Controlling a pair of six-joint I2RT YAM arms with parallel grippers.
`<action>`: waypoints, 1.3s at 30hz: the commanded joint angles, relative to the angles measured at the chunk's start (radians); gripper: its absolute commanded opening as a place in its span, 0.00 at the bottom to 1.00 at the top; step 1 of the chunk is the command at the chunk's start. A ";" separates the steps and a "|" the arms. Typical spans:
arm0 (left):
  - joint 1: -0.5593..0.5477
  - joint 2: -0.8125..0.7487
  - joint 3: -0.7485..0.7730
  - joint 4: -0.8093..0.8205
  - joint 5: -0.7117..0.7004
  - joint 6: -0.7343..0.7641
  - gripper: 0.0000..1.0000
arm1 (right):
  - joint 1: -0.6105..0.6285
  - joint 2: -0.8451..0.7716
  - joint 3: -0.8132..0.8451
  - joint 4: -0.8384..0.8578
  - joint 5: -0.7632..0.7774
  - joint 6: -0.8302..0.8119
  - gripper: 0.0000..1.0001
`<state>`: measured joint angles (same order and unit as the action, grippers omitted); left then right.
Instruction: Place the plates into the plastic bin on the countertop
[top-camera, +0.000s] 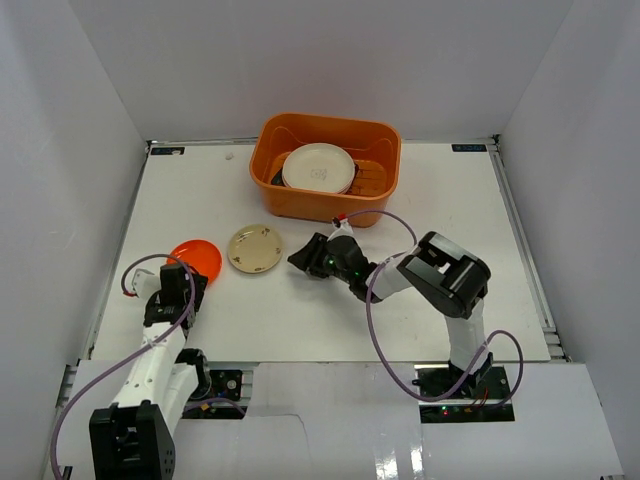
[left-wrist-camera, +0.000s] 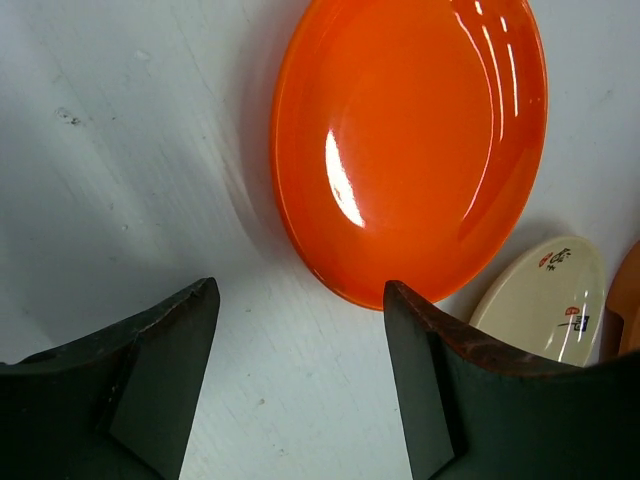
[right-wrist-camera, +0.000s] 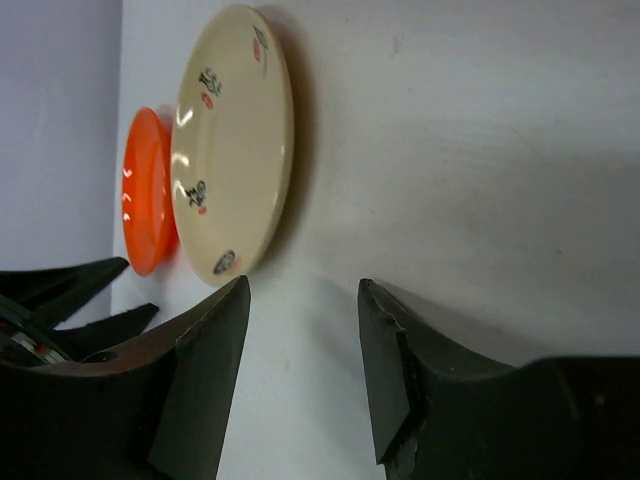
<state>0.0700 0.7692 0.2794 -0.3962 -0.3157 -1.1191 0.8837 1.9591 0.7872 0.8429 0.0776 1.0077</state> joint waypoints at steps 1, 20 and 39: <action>0.014 0.041 -0.006 0.048 0.015 0.021 0.77 | 0.003 0.069 0.087 0.105 0.004 0.103 0.54; 0.039 0.159 -0.022 0.189 0.053 0.021 0.54 | 0.004 0.138 0.146 0.025 -0.030 0.138 0.08; 0.044 0.176 -0.078 0.327 0.124 0.074 0.16 | -0.178 -0.482 0.306 -0.324 0.056 -0.587 0.08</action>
<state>0.1097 0.9520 0.2260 -0.0681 -0.2192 -1.0897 0.8028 1.4303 1.0000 0.6514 0.1059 0.5770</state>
